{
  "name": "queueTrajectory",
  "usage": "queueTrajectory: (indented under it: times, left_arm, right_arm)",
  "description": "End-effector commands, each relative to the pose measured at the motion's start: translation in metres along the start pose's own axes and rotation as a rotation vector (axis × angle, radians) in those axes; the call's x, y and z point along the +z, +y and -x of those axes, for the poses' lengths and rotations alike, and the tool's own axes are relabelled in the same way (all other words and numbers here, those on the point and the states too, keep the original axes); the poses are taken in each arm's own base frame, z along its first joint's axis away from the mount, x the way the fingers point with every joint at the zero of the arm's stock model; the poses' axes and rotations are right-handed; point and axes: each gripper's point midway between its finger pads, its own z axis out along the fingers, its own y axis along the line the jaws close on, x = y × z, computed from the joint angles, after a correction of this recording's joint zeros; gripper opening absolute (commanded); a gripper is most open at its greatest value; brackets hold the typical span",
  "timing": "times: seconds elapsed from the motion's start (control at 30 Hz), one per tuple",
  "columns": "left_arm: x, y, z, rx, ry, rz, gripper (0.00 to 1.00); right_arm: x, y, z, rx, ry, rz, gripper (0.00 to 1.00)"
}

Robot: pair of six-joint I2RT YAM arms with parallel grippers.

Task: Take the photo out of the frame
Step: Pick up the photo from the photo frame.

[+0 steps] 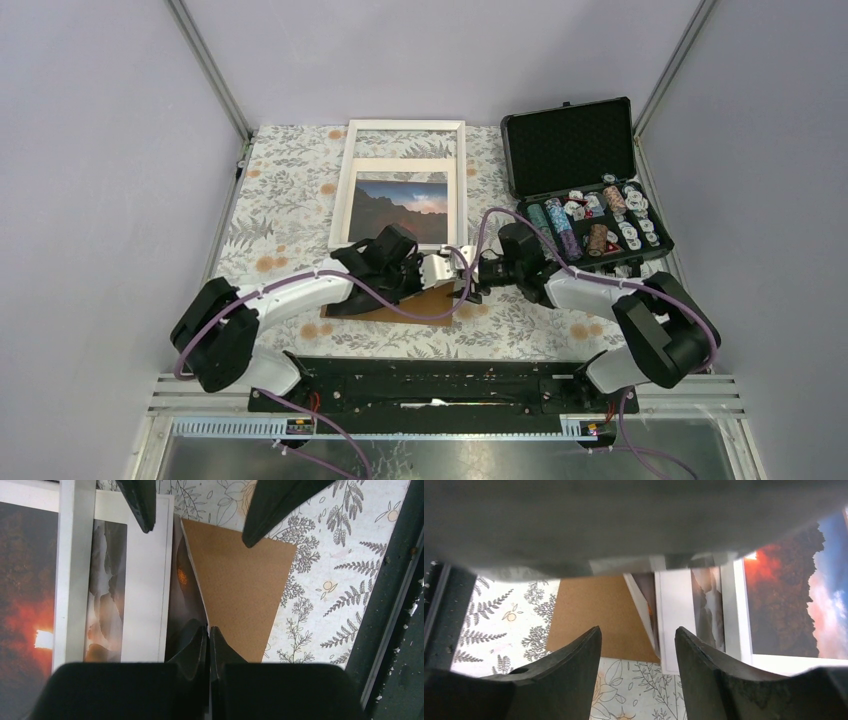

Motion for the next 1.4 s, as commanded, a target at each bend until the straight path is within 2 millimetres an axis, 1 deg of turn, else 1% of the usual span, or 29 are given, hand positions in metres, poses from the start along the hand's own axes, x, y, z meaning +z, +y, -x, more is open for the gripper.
queueTrajectory:
  times: [0.0,0.07,0.17,0.23,0.37,0.53,0.63,0.7,0.73,0.77,0.8,0.87,0.9,0.93,1.03,1.13,1.23,1.33,1.37]
  left_arm:
    - [-0.011,0.006,0.029,0.081,-0.133,0.025,0.00]
    - [-0.014,0.007,0.031,0.096,-0.153,0.037,0.00]
    - [-0.019,0.006,0.033,0.128,-0.179,0.046,0.00]
    - [-0.019,0.007,0.031,0.135,-0.185,0.063,0.00]
    - [-0.019,0.006,0.030,0.138,-0.182,0.063,0.00]
    - [-0.022,0.012,0.032,0.132,-0.196,0.105,0.00]
    - [-0.026,0.016,0.033,0.142,-0.220,0.148,0.00]
    - [-0.029,0.015,0.032,0.147,-0.227,0.153,0.00]
    - [-0.030,0.015,0.030,0.141,-0.222,0.160,0.00]
    - [-0.032,0.015,0.028,0.130,-0.211,0.165,0.06]
    - [-0.034,0.016,0.024,0.116,-0.195,0.174,0.13]
    - [-0.039,0.016,0.013,0.080,-0.176,0.181,0.32]
    - [-0.041,0.015,0.005,0.061,-0.169,0.182,0.42]
    - [-0.044,0.014,-0.002,0.050,-0.167,0.184,0.48]
    - [-0.048,0.013,-0.021,0.050,-0.161,0.214,0.59]
    - [-0.046,0.013,-0.033,0.035,-0.139,0.218,0.61]
    - [-0.046,0.023,-0.040,-0.001,-0.122,0.245,0.61]
    - [-0.043,0.027,-0.048,0.008,-0.091,0.244,0.56]
    - [-0.042,0.028,-0.052,0.014,-0.074,0.248,0.50]
  right_arm:
    - [0.008,-0.014,0.006,-0.062,-0.016,-0.026,0.61]
    - [0.009,-0.014,0.005,-0.054,-0.014,-0.022,0.56]
    - [0.012,-0.018,0.005,-0.019,-0.015,-0.035,0.46]
    - [0.014,-0.020,0.005,0.000,-0.015,-0.035,0.45]
    - [0.017,-0.018,0.007,0.002,-0.026,-0.024,0.48]
    - [0.021,-0.013,0.008,0.006,-0.033,0.004,0.44]
    - [0.023,-0.012,0.010,0.006,-0.035,0.010,0.34]
    - [0.024,-0.014,0.013,0.014,-0.037,0.006,0.18]
    - [0.024,-0.015,0.014,0.020,-0.036,0.000,0.07]
    - [0.024,-0.018,0.014,0.027,-0.033,-0.010,0.00]
    - [0.024,-0.020,0.016,0.034,-0.031,-0.020,0.00]
    - [0.023,-0.025,0.019,0.044,-0.029,-0.035,0.00]
    - [0.023,-0.026,0.021,0.048,-0.031,-0.040,0.00]
    - [0.022,-0.028,0.023,0.051,-0.033,-0.047,0.00]
    - [0.020,-0.036,0.028,0.075,-0.037,-0.090,0.00]
    - [0.018,-0.037,0.031,0.101,-0.041,-0.106,0.00]
    - [0.015,-0.035,0.034,0.110,-0.046,-0.113,0.00]
    - [0.011,-0.036,0.035,0.131,-0.045,-0.133,0.00]
    - [0.011,-0.036,0.036,0.137,-0.045,-0.135,0.00]
